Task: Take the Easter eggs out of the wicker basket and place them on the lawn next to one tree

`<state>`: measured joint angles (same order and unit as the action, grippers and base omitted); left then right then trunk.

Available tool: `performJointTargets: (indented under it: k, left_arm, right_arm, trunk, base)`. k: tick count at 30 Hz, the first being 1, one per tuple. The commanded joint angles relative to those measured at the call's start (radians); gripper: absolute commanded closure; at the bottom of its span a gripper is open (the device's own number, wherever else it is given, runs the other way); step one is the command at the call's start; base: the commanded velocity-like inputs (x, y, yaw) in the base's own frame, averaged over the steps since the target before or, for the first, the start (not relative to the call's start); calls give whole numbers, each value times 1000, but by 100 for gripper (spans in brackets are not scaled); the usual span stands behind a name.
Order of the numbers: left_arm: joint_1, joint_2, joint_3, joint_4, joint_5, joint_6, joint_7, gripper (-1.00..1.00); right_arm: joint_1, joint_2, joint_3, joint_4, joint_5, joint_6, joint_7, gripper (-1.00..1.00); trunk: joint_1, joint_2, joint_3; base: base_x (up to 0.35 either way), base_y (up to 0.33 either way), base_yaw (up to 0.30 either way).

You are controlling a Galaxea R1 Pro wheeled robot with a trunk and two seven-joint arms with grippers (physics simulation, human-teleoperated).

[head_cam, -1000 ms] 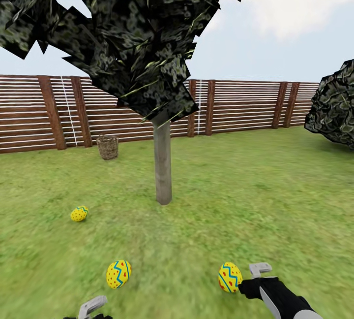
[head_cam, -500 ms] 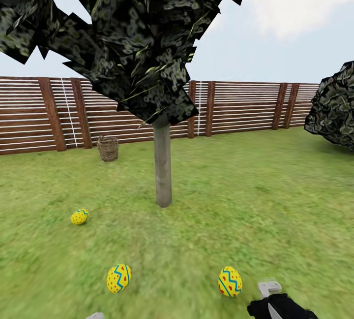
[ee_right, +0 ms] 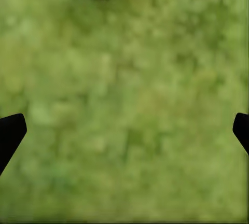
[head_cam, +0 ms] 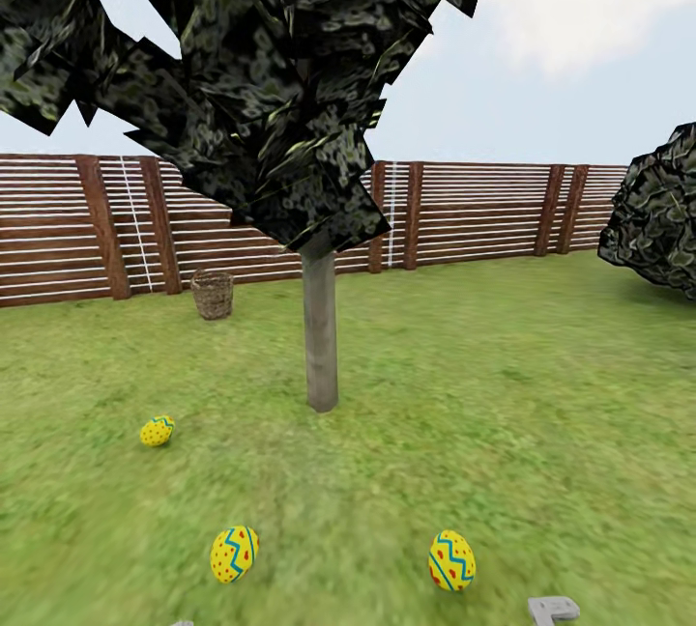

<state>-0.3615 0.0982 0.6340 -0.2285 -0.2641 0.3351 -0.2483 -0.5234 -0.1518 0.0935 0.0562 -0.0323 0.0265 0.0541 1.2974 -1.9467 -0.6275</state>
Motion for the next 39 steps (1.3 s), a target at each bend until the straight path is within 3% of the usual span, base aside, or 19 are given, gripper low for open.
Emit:
performJointTargets:
  k: [1, 17, 20, 31, 36, 39]
  left_arm:
    - [-1, -1, 8, 0, -10, 5, -6, -100]
    - [-1, -5, 7, 27, -13, 2, -6, -100]
    - [-1, -8, 7, 30, -12, 7, -6, -100]
    - [-1, -7, 8, 129, -14, -4, -5, -100]
    - [-1, 14, 8, 240, -12, -133, -4, -100]
    - [-1, 16, 8, 256, -9, -158, -5, -100]
  right_arm:
    - [-1, 0, 8, 5, -3, 0, 4, -100]
    - [-1, 2, 9, 37, -2, 7, 3, -100]
    - [10, 3, 9, 41, -3, 41, 1, -100]
    - [24, 7, 9, 41, -3, 74, 2, -100]
    - [27, 10, 9, 42, -3, 76, 0, -100]
    - [31, 12, 9, 42, -2, 78, 0, -100]
  trunk:
    - [-4, 7, 2]
    - [-65, 119, 52]
    - [-77, 140, 62]
    - [-119, 217, 96]
    - [-138, 252, 112]
    - [-150, 273, 121]
  base:
    - [0, 0, 0]
    - [0, 0, 0]
    - [0, 0, 0]
    - [0, 0, 0]
    - [0, 0, 0]
    - [0, 0, 0]
